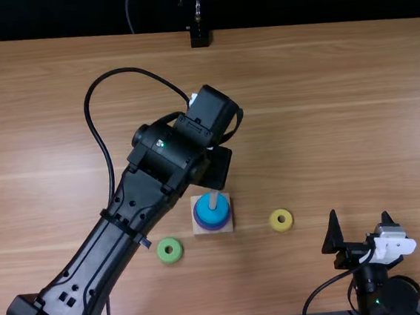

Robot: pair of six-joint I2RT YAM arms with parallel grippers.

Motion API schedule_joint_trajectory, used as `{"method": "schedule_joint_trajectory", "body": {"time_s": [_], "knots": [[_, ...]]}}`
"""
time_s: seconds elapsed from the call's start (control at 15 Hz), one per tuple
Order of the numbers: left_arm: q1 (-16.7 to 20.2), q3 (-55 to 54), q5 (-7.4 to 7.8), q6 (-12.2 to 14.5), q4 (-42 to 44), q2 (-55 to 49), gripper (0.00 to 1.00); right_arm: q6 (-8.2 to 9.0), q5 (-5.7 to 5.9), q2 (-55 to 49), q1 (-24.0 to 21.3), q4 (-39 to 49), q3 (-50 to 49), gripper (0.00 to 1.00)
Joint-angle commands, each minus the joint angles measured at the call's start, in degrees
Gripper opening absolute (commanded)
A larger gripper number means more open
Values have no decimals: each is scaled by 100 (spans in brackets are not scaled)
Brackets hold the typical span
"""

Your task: Build the Hanoi tower: stack the rings onto the peg from bottom to top in this color order: purple, dark blue, light blue, dark green, light green, yellow, orange.

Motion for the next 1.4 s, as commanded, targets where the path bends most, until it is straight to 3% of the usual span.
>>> {"method": "schedule_joint_trajectory", "body": {"time_s": [0.0, 0.33, 1.33], "knots": [[-135, -141, -71, -194, -10, -220, 0, 21, 78, -43, -6, -350, -287, 100], [-417, -448, -92, -468, -52, -316, 0, 21, 78, -43, -6, -350, -287, 100], [-654, -589, -92, -468, -21, -176, 0, 21, 78, -43, -6, -350, -287, 100]]}}
